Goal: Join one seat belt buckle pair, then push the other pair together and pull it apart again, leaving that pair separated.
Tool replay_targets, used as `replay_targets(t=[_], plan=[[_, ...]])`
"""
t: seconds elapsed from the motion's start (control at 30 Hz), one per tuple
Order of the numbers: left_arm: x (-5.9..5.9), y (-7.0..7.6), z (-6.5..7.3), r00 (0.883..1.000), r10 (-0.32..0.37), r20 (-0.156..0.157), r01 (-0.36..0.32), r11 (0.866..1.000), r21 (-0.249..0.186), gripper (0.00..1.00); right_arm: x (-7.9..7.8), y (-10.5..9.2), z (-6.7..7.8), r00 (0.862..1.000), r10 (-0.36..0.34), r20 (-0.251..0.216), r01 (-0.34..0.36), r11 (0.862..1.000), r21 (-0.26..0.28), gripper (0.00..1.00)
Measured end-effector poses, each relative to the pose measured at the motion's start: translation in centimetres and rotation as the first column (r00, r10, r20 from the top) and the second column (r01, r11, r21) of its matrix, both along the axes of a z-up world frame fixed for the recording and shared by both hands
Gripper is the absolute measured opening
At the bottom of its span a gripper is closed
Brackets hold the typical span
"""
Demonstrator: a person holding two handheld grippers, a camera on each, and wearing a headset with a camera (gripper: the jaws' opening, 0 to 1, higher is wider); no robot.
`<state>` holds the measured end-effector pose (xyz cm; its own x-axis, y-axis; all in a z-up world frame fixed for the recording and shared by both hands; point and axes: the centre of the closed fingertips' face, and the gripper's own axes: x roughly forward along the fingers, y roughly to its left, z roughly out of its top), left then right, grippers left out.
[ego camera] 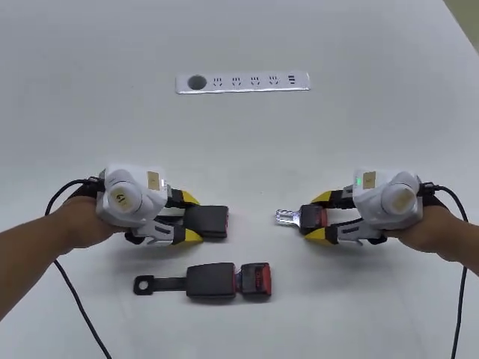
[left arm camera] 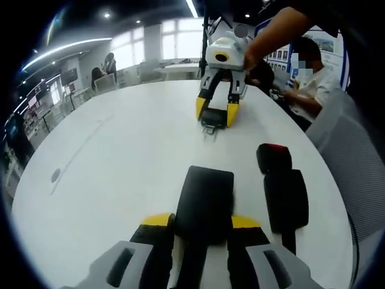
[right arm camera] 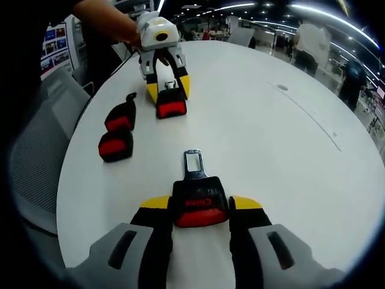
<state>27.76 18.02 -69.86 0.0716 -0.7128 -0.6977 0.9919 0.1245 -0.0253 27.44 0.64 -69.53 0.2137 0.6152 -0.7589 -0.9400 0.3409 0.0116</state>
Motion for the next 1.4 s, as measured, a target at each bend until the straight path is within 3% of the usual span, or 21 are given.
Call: replay_targets(t=[0.5, 0.9, 1.4], plan=[[-0.1, -0.3, 0.9, 1.0, 0.018, -0.008, -0.018, 1.0, 0.018, 0.34, -0.4, 0.5, -0.1, 0.998, 0.069, -0.014, -0.069, 0.996, -0.049, 0.35], [0.2, -0.2, 1.1, 1.0, 0.023, -0.016, -0.022, 0.999, 0.033, 0.34, -0.7, 2.8, 0.4, 0.996, 0.085, -0.015, -0.086, 0.996, -0.031, 0.35], [0.5, 0.0, 0.9, 1.0, 0.024, -0.016, -0.023, 0.999, 0.048, 0.34, 0.4, 5.7, 0.5, 0.995, 0.099, -0.023, -0.098, 0.995, 0.03, 0.35]])
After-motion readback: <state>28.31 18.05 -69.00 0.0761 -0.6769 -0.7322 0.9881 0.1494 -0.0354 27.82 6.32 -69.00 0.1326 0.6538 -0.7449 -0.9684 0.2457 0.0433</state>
